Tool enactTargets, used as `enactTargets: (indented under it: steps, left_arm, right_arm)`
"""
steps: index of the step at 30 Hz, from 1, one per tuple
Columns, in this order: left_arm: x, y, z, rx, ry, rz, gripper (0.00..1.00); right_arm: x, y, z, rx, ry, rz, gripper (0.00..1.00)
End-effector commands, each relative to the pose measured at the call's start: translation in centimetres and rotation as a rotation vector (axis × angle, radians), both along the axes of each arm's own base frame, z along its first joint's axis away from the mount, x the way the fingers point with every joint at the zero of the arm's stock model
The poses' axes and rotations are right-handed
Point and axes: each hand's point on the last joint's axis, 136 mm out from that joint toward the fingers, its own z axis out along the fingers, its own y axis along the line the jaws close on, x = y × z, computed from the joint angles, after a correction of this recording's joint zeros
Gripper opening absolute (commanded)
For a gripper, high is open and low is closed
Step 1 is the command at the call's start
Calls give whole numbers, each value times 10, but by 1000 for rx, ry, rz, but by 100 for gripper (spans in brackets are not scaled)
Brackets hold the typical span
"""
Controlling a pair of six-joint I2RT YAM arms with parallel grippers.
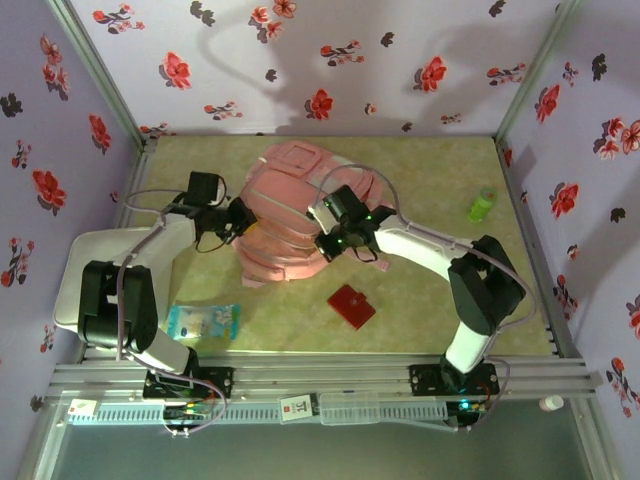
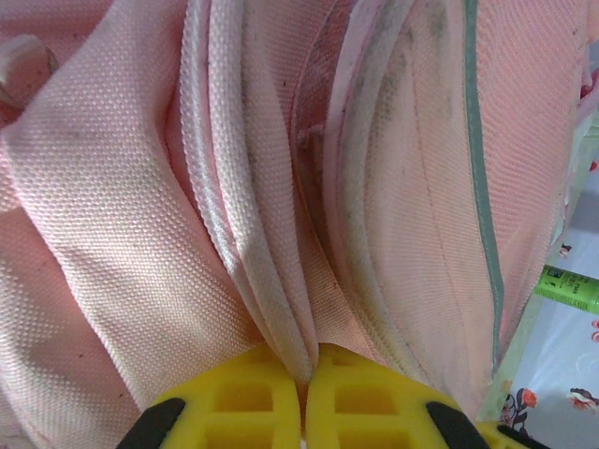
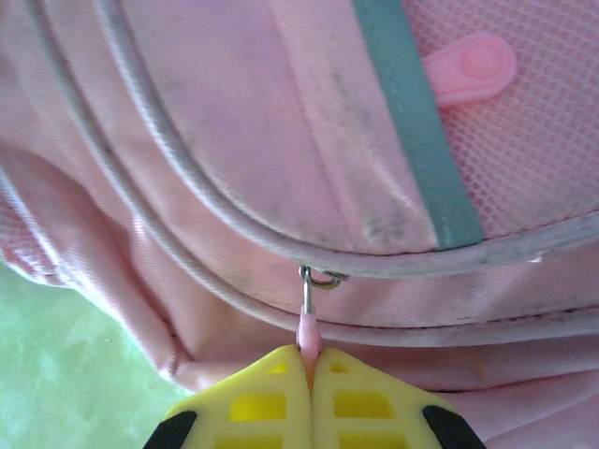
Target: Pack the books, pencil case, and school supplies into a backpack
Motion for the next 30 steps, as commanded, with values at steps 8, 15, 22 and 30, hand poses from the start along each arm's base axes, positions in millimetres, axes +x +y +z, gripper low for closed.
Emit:
enactTargets:
  steps: [8,15,22,30]
  left_arm:
    - [16,-32,9,-57,-70,-36,0]
    - [12,-32,7,-33,-63,-46,2]
    - [-8,-4,11,165,-71,-89,26]
    - [-22,-3,40,288,-167,-117,45]
  right_arm:
    - [-24,60,24,192,39,91,2]
    - [-14,72,35,285,61,-5,23]
    - [-7,26,45,364,105,-119,43]
    - [35,-21,47,448,110,-456,58]
